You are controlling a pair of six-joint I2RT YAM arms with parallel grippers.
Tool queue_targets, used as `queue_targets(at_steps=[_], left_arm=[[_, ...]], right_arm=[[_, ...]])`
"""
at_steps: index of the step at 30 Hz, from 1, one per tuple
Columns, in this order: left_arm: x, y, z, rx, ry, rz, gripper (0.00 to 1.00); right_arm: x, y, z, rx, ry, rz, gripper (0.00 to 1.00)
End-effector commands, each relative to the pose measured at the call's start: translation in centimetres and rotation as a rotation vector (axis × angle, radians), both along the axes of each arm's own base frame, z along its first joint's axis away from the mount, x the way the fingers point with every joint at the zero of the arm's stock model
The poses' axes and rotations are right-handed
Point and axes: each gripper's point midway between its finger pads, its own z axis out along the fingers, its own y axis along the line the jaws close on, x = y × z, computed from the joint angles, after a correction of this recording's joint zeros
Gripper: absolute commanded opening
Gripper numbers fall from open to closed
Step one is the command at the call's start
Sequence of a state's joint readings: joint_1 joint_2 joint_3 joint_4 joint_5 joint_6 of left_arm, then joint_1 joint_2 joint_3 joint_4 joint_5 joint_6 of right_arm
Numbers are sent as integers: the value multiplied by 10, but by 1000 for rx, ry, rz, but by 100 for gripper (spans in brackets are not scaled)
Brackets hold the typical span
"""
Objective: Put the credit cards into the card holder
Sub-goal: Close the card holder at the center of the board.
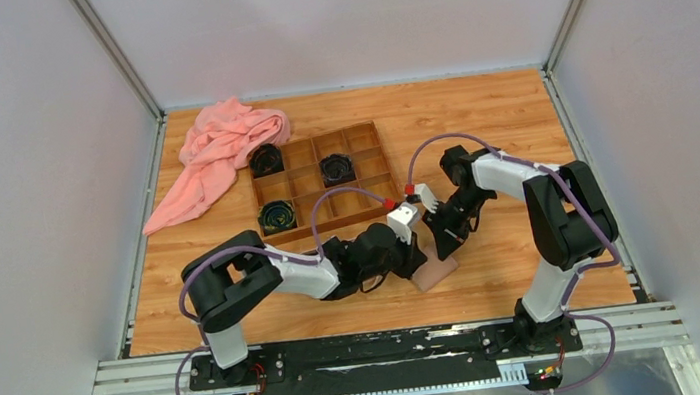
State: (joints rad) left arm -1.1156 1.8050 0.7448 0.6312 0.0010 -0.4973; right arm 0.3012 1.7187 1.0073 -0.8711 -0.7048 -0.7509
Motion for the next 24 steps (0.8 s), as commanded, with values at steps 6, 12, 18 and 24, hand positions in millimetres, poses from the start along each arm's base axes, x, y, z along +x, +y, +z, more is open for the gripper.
queue_targets(at_steps=[6, 12, 18, 24], left_arm=[[-18, 9, -23, 170, -18, -47, 5], [-17, 10, -15, 213, -59, -47, 5], [-22, 6, -17, 254, -76, -78, 6], [-23, 3, -20, 298, -90, -74, 6]], right_arm=[[4, -6, -17, -38, -14, 17, 5], [4, -6, -18, -39, -11, 15, 5], [5, -6, -18, -41, -12, 15, 5], [4, -6, -18, -42, -12, 15, 5]])
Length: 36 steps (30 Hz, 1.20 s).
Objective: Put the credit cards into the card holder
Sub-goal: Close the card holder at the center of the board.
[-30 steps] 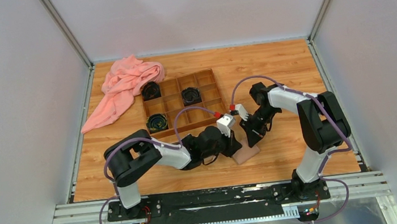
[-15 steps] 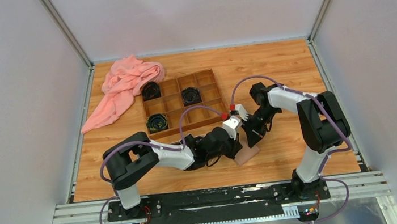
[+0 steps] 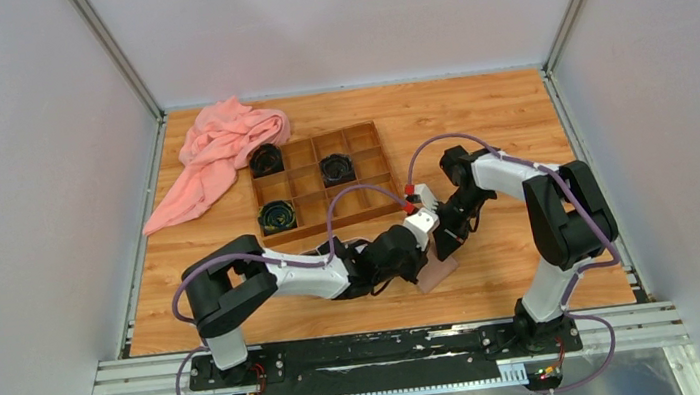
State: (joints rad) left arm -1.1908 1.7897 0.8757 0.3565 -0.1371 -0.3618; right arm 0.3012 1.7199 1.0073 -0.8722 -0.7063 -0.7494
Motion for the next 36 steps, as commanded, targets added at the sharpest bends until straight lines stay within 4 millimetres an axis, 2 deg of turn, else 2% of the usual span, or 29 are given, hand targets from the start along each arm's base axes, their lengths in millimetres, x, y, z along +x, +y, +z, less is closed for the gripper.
queue_targets(at_steps=[1, 13, 22, 36], left_arm=[[-19, 6, -21, 106, 25, -48, 6], [-22, 3, -17, 200, -41, -43, 7], [-29, -2, -23, 284, -71, -57, 9], [-35, 0, -26, 321, -38, -64, 19]], right_arm=[[5, -6, -18, -43, -15, 16, 5], [4, -6, -19, -45, -9, 16, 5], [4, -6, -18, -44, -11, 16, 5], [5, -6, -17, -42, -13, 16, 5]])
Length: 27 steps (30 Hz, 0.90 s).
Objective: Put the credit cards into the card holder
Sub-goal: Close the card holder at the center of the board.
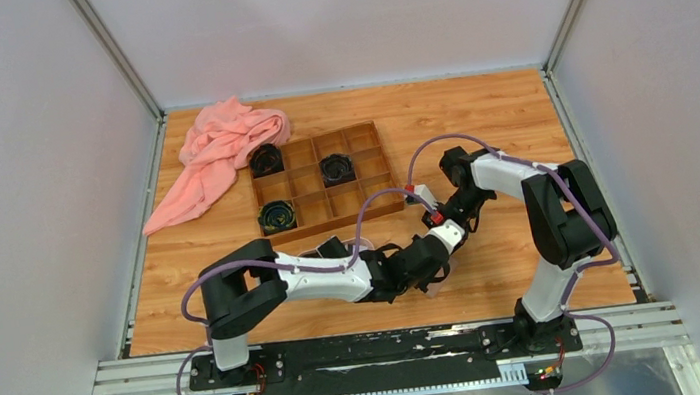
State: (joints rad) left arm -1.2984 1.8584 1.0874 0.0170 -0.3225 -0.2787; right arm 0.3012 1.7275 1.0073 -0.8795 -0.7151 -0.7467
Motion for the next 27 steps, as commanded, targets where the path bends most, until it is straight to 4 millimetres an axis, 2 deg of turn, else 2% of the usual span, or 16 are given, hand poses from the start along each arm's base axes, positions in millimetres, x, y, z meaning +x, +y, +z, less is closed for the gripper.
queue_targets(at_steps=[1, 12, 20, 21, 27], left_arm=[[-22, 5, -21, 63, 69, -45, 20], [-30, -3, -14, -8, 128, -50, 35], [-33, 5, -25, -25, 240, -41, 40], [-32, 1, -23, -49, 247, -42, 40], [-33, 3, -26, -60, 285, -33, 40]], right_arm=[[7, -7, -17, -45, -32, 20, 5], [6, -5, -15, -35, -25, 17, 5], [5, -1, -10, -9, -15, 14, 5], [5, 0, -9, -3, -10, 14, 5], [5, 8, 5, 69, 5, -5, 8]])
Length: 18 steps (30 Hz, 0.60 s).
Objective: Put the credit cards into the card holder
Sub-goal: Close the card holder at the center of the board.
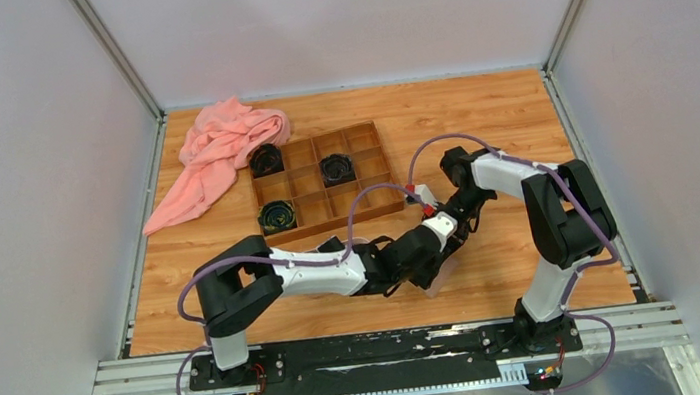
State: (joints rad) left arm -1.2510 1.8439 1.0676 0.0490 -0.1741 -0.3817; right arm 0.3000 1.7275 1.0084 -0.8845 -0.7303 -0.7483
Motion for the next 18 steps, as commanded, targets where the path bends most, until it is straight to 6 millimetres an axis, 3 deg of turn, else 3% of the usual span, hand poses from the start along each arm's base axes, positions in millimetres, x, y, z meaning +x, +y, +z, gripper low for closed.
queue_targets(at_steps=[1, 10, 18], left_arm=[[-27, 10, -28, 33, 138, -47, 40], [-23, 15, -36, 28, 181, -17, 41], [-18, 20, -40, 35, 190, 7, 42]], right_arm=[[6, 7, 6, 66, -3, -4, 10], [11, 10, 28, 144, -26, -30, 23], [4, 12, 42, 220, -10, -22, 23]])
